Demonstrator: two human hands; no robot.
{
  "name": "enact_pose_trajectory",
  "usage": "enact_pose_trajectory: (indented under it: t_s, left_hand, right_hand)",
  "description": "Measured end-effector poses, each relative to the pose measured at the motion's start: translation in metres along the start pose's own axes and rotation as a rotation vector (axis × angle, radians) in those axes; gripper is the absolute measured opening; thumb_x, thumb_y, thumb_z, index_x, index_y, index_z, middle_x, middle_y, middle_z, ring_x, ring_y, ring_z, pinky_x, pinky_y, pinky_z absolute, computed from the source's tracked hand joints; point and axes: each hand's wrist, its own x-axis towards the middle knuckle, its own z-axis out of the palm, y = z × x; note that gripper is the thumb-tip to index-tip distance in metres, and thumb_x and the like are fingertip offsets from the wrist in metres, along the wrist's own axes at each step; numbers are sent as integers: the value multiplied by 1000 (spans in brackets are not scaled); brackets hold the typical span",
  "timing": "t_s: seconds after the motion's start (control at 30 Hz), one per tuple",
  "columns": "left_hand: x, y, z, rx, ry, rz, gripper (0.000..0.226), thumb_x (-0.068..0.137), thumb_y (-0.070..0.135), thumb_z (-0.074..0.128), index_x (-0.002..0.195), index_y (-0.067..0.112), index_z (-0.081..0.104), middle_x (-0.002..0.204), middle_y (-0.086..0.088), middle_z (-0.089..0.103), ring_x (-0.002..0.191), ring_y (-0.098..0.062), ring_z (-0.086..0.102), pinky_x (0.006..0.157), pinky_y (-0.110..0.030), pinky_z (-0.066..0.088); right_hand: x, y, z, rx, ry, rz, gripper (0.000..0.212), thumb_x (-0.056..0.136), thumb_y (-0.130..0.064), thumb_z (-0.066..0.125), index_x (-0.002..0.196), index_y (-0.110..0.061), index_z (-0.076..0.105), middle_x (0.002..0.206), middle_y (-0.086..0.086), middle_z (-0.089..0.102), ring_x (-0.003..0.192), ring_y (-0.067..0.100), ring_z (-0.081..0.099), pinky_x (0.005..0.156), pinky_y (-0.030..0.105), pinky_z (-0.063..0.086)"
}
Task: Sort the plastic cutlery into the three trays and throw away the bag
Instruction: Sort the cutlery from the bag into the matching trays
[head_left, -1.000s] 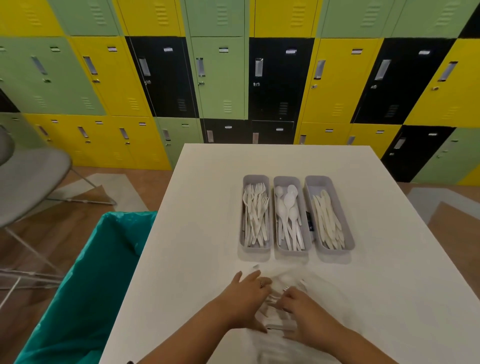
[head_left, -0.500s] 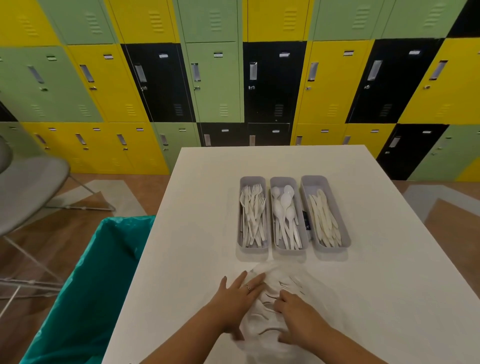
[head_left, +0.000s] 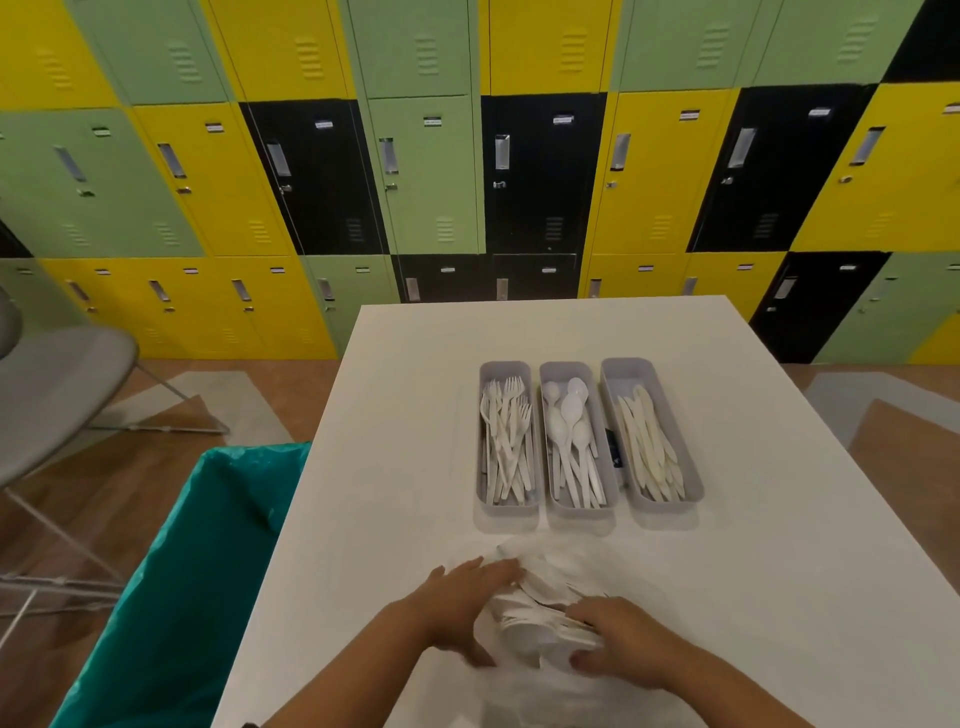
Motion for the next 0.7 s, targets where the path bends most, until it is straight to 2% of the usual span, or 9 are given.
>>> enact_pose_trajectory:
  t_s: [0.13,0.2,0.27,0.3,0.37,0.47,0.53,0.6,0.7]
  left_hand:
    - [1,-1,-9,-102,58,-20,85,73,41,76,143,32,28,149,10,37,139,-15,33,116,-48,18]
    - [0,4,-14,-138,131,-40,75,72,50,73,137,32,38,142,13,46,134,-12,39,117,-52,6]
    - [1,12,-18,-180,260,-39,69,73,56,69,132,32,45,138,16,50,131,-7,43,117,-51,-2]
    - [2,17,-22,-221,326,-16,66,73,58,67,130,32,48,135,18,52,129,-4,45,118,-47,1]
    - [1,31,-30,-395,387,52,61,74,57,68,127,30,53,129,17,57,120,0,51,117,-35,23]
    - [-1,56,-38,-676,266,136,51,80,44,69,124,24,53,120,8,64,109,0,59,98,-20,48]
    - [1,71,-36,-730,230,145,34,84,38,66,113,26,53,98,11,64,89,-1,61,81,-12,49]
    - [5,83,-31,-786,267,135,17,88,35,61,98,23,55,77,13,57,71,-2,54,70,-14,44]
    - [8,94,-30,-1031,302,113,17,94,23,53,105,12,60,82,5,66,79,-10,65,75,-18,52]
  right_hand:
    - [-13,2,-16,249,56,29,7,86,-25,62,90,-29,56,92,-10,59,83,6,56,67,12,39]
    - [-19,1,-24,361,92,34,9,88,-26,61,95,-30,57,94,-11,62,81,-2,58,70,10,42]
    - [-22,-3,-32,513,128,32,18,87,-24,63,105,-27,59,99,-8,67,83,3,66,74,15,49]
    - [-23,-5,-35,604,155,29,23,87,-22,63,110,-23,59,99,-4,70,83,9,70,74,19,52]
    - [-22,-9,-41,776,254,34,27,86,-16,65,113,-16,60,96,3,74,82,17,73,72,24,55]
    - [-17,-17,-48,1060,417,55,26,86,-10,64,112,-12,61,93,10,74,82,22,73,69,29,57]
    - [-12,-25,-52,1189,479,51,22,86,-6,62,107,-14,62,91,11,75,83,22,73,66,30,58]
    - [-7,-32,-54,1224,530,47,23,85,-6,63,107,-13,63,90,11,75,86,24,72,74,37,58]
    - [0,-38,-54,1189,614,63,25,86,-8,63,111,-12,62,95,10,73,92,24,69,80,40,57]
